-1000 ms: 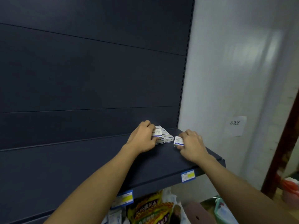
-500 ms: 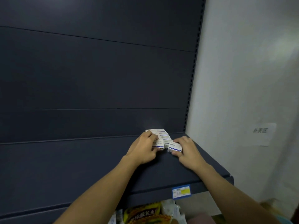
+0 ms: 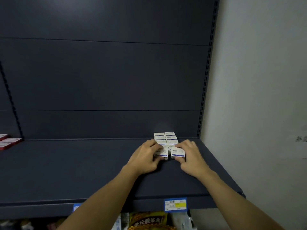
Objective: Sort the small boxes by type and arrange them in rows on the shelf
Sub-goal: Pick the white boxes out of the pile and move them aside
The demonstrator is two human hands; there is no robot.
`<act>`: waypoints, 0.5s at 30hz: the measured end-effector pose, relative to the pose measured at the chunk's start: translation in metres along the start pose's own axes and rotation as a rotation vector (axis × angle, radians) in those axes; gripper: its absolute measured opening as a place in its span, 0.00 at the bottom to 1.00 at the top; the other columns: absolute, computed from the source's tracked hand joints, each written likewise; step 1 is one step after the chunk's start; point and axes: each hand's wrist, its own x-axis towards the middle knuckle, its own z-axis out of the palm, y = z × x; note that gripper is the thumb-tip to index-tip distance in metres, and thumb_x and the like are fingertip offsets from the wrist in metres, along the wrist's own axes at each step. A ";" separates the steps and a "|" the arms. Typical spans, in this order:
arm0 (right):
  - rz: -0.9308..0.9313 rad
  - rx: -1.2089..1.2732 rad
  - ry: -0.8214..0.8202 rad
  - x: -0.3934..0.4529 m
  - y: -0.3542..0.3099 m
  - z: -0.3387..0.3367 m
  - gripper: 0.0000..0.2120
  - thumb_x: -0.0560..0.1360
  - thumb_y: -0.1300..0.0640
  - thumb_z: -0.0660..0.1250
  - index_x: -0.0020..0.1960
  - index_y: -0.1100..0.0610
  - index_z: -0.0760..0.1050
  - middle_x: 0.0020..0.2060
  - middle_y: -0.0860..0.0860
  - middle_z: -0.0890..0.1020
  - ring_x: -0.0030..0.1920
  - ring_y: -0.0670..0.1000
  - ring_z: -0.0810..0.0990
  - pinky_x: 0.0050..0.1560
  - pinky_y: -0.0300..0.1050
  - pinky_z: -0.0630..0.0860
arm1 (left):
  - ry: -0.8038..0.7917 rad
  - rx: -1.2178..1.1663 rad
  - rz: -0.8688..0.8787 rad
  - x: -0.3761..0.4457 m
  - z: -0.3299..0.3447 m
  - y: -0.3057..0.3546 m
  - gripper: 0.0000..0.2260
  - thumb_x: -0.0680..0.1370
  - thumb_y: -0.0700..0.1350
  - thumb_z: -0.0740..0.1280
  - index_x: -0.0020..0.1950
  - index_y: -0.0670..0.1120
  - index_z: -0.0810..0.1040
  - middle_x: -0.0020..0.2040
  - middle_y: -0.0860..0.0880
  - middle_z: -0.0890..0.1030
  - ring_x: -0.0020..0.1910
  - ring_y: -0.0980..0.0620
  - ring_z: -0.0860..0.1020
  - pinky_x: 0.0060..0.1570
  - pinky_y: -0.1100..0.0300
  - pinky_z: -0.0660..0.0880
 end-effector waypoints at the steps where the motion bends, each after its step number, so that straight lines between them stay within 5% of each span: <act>1: -0.016 0.006 0.009 0.001 0.001 0.000 0.21 0.71 0.58 0.74 0.63 0.55 0.76 0.54 0.45 0.74 0.53 0.46 0.67 0.62 0.44 0.69 | -0.002 0.005 0.012 0.002 0.001 0.001 0.20 0.76 0.56 0.69 0.63 0.46 0.78 0.57 0.51 0.76 0.56 0.51 0.74 0.58 0.58 0.73; 15: 0.001 0.049 -0.011 0.001 0.020 0.012 0.22 0.74 0.57 0.73 0.66 0.51 0.74 0.56 0.41 0.71 0.56 0.45 0.68 0.65 0.42 0.68 | 0.047 0.016 0.058 0.007 0.018 -0.004 0.22 0.76 0.57 0.67 0.66 0.48 0.77 0.60 0.54 0.75 0.57 0.54 0.73 0.60 0.59 0.73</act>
